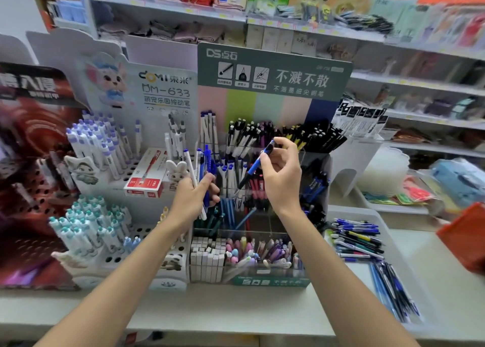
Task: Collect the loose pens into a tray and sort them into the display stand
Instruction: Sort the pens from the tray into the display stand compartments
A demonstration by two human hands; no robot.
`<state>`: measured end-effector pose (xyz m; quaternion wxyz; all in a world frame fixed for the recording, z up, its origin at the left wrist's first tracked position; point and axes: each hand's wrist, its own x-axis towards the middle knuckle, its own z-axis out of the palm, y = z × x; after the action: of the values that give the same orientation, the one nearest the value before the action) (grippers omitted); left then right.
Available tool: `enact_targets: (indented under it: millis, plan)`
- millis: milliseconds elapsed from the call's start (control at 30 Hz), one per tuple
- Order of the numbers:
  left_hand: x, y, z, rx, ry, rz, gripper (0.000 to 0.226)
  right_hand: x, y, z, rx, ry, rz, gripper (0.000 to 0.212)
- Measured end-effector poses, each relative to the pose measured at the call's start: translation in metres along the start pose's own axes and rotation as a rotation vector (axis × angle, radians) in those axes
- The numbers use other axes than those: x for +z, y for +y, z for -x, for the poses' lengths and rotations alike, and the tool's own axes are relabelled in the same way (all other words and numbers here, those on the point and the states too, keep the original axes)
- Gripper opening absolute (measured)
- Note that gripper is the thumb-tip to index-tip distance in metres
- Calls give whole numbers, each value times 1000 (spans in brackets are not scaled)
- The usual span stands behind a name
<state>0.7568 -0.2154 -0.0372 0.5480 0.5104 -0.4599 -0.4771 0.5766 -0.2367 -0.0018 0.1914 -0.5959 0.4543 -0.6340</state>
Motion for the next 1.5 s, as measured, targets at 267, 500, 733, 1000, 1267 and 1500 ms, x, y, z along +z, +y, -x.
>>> enact_targets:
  millis: [267,500,733,1000,1267,1500]
  plan:
    - [40,5,1,13,-186,-33,23,-28,21,8,-84,-5,146,31]
    - [110,-2,10,-67,-354,46,22,-114,45,-16,-67,250,298,28]
    - [136,-14,9,-76,-322,21,21,-127,72,-21,-102,179,424,26]
    - [149,-16,7,-79,-300,20,21,-133,103,-20,-264,28,798,16]
    - [154,-14,11,-30,-334,-10,18,-106,44,-17,21,-314,246,47]
    - [106,-11,10,-1,-218,-15,22,-73,22,-17,-33,-85,96,34]
